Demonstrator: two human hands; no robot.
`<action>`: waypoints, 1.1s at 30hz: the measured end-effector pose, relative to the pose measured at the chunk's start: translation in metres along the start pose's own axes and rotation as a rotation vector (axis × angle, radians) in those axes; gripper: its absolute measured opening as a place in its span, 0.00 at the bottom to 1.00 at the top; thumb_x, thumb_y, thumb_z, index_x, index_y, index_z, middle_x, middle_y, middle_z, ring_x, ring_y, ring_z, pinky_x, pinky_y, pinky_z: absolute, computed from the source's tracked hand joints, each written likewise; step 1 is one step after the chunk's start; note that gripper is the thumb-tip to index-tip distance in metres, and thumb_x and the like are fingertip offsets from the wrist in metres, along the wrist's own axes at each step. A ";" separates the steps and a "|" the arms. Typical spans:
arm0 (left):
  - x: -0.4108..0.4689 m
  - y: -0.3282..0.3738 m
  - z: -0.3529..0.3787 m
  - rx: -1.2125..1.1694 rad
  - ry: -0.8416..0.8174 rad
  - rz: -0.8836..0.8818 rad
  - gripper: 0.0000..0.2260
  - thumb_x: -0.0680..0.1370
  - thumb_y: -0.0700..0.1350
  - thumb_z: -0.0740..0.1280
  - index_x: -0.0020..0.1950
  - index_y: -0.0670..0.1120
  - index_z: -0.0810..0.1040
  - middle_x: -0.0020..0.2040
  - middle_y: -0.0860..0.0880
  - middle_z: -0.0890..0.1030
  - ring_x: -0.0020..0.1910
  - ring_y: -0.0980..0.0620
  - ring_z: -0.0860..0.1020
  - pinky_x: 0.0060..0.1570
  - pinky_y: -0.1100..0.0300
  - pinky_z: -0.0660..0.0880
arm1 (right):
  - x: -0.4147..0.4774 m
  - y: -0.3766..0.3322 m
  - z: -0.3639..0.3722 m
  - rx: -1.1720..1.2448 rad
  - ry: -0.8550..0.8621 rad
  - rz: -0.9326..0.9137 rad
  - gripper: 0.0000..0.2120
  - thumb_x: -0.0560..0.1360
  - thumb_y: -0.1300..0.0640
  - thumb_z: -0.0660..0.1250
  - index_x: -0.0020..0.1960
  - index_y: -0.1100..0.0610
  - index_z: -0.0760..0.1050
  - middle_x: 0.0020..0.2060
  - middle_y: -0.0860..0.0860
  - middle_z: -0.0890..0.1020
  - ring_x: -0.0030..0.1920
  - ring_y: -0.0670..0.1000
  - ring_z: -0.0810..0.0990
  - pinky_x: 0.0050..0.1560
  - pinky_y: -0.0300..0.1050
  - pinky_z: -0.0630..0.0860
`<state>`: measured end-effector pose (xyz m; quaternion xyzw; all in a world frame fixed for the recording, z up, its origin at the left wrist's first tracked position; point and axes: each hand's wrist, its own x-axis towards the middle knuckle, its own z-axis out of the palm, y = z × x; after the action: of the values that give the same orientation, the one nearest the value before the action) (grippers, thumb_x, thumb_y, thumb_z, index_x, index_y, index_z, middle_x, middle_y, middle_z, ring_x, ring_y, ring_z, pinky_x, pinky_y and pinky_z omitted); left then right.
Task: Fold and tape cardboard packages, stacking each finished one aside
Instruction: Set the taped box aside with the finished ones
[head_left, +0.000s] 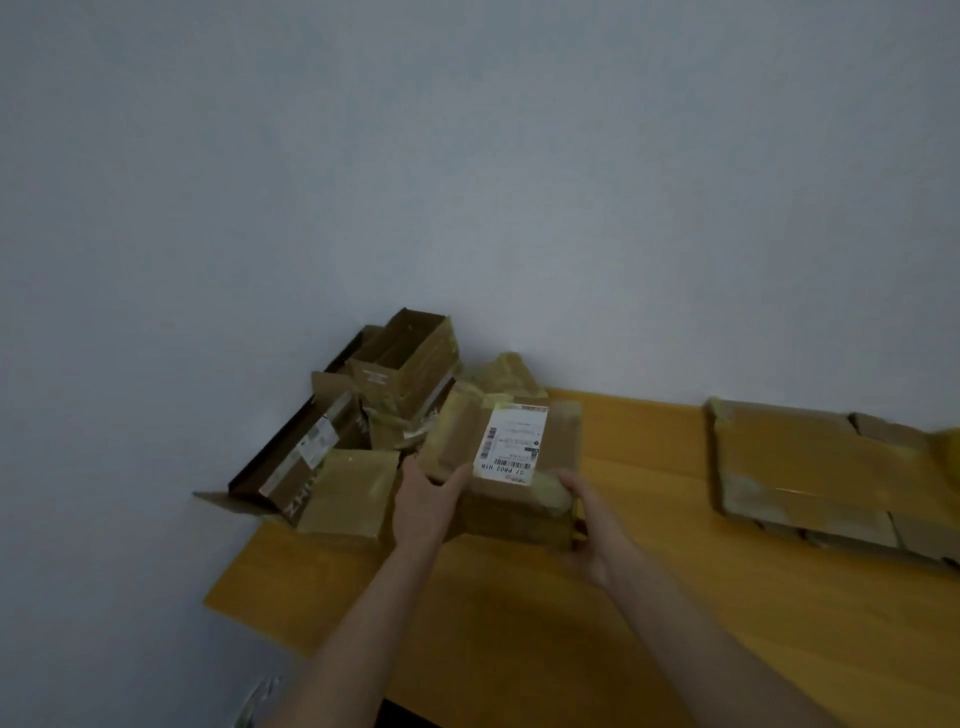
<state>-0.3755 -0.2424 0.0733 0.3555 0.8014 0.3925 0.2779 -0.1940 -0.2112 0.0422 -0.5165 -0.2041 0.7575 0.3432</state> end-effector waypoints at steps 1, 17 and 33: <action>0.016 -0.005 -0.009 0.037 0.020 0.014 0.24 0.74 0.52 0.70 0.67 0.46 0.69 0.60 0.46 0.76 0.58 0.46 0.75 0.57 0.50 0.74 | 0.009 0.003 0.016 -0.021 -0.004 0.004 0.20 0.73 0.46 0.69 0.61 0.54 0.73 0.49 0.56 0.80 0.46 0.55 0.79 0.40 0.48 0.75; 0.108 -0.039 -0.050 0.131 -0.214 0.043 0.19 0.80 0.44 0.63 0.71 0.48 0.66 0.60 0.48 0.75 0.59 0.47 0.74 0.61 0.51 0.72 | 0.085 0.035 0.091 -0.204 0.182 -0.010 0.18 0.74 0.53 0.70 0.61 0.54 0.70 0.50 0.53 0.79 0.48 0.55 0.78 0.47 0.51 0.77; 0.113 -0.045 -0.046 0.434 -0.027 0.415 0.28 0.78 0.44 0.65 0.76 0.48 0.59 0.74 0.48 0.62 0.72 0.50 0.63 0.69 0.53 0.66 | 0.144 0.065 0.125 -0.436 0.484 -0.113 0.33 0.71 0.57 0.73 0.72 0.58 0.63 0.66 0.58 0.73 0.64 0.61 0.74 0.61 0.60 0.74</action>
<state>-0.4912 -0.1928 0.0419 0.5681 0.7729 0.2559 0.1197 -0.3631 -0.1443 -0.0456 -0.7305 -0.3023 0.5312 0.3046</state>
